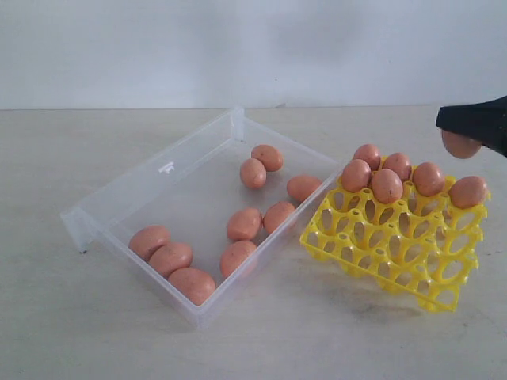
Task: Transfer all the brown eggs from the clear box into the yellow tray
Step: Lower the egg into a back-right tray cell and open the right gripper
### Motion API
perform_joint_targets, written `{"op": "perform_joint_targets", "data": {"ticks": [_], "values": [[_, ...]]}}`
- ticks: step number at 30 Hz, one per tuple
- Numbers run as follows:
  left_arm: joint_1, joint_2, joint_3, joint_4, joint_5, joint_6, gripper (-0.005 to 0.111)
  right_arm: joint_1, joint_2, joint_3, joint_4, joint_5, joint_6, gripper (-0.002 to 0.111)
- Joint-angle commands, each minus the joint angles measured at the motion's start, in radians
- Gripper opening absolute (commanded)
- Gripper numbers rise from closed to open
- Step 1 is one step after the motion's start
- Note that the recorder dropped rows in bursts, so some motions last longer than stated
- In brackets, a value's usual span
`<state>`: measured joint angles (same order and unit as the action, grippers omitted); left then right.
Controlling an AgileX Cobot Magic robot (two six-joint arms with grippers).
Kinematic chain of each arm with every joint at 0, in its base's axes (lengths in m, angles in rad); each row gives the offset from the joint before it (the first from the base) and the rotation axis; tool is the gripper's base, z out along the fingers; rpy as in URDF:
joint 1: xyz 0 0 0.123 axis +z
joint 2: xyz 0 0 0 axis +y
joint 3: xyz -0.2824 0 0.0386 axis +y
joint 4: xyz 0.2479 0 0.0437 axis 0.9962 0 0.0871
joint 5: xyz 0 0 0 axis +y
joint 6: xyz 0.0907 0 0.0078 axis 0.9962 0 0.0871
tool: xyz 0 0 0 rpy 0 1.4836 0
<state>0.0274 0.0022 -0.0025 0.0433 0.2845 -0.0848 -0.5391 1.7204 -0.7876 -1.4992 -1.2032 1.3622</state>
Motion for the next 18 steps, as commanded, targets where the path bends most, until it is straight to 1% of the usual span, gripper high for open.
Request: {"op": "perform_joint_targets", "data": {"ticks": [1, 4, 11, 14, 18], "values": [[-0.002, -0.002, 0.003, -0.003, -0.007, 0.002, 0.004, 0.029, 0.0, 0.007, -0.008, -0.018, -0.05, 0.0], [-0.002, -0.002, 0.003, -0.003, -0.007, 0.002, 0.004, 0.04, 0.0, 0.007, -0.012, 0.041, -0.071, 0.0], [-0.002, -0.002, 0.003, -0.003, -0.007, 0.002, 0.004, 0.105, 0.0, 0.007, -0.03, 0.296, -0.098, 0.0], [-0.002, -0.002, 0.003, -0.003, -0.007, 0.002, 0.004, 0.152, 0.006, 0.007, -0.017, 0.339, -0.161, 0.0], [-0.002, -0.002, 0.003, -0.003, -0.007, 0.002, 0.004, 0.218, 0.05, 0.007, 0.024, 0.359, -0.315, 0.0]]}}
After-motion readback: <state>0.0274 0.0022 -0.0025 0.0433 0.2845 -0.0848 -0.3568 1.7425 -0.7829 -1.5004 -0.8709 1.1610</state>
